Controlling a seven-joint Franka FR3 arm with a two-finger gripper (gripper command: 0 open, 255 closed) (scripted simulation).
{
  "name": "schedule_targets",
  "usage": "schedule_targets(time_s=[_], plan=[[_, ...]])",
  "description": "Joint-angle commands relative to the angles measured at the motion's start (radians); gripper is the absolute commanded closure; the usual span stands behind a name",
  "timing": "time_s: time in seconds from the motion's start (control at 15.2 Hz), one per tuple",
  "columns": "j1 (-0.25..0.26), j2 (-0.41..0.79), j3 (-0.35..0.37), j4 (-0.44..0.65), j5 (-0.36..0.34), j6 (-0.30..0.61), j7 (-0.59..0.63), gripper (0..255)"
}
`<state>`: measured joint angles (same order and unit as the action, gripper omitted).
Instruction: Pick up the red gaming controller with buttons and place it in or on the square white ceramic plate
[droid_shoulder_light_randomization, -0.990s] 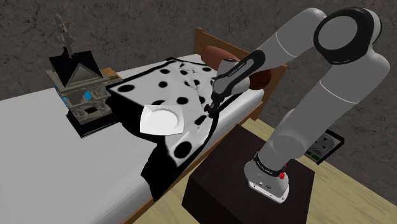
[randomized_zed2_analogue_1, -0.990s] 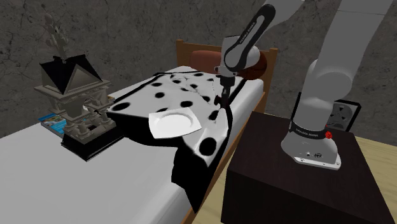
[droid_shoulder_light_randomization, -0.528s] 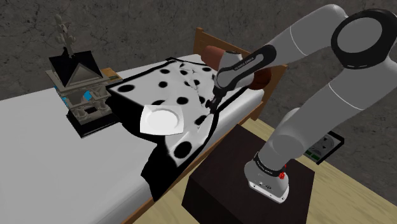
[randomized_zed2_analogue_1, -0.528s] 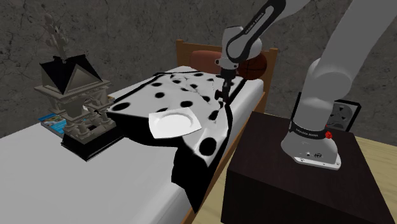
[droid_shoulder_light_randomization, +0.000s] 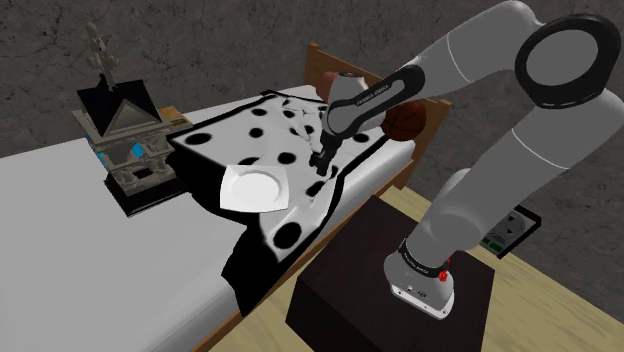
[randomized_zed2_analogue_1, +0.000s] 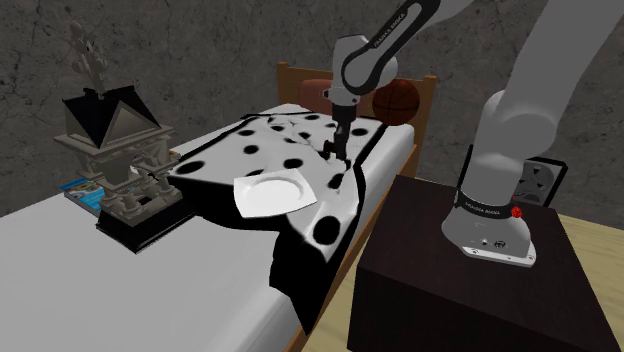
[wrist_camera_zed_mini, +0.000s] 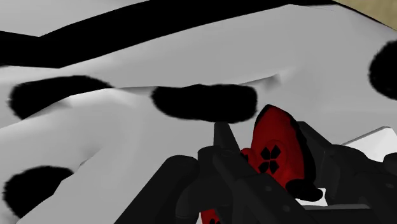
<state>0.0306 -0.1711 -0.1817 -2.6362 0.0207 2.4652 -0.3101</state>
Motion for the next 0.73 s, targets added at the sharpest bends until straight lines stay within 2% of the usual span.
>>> schedule_targets(time_s=[0.0, 0.66], plan=[[0.025, 0.034, 0.026, 0.036, 0.017, -0.001, 0.038, 255], [0.134, 0.261, 0.137, 0.307, 0.052, -0.038, 0.231, 255]])
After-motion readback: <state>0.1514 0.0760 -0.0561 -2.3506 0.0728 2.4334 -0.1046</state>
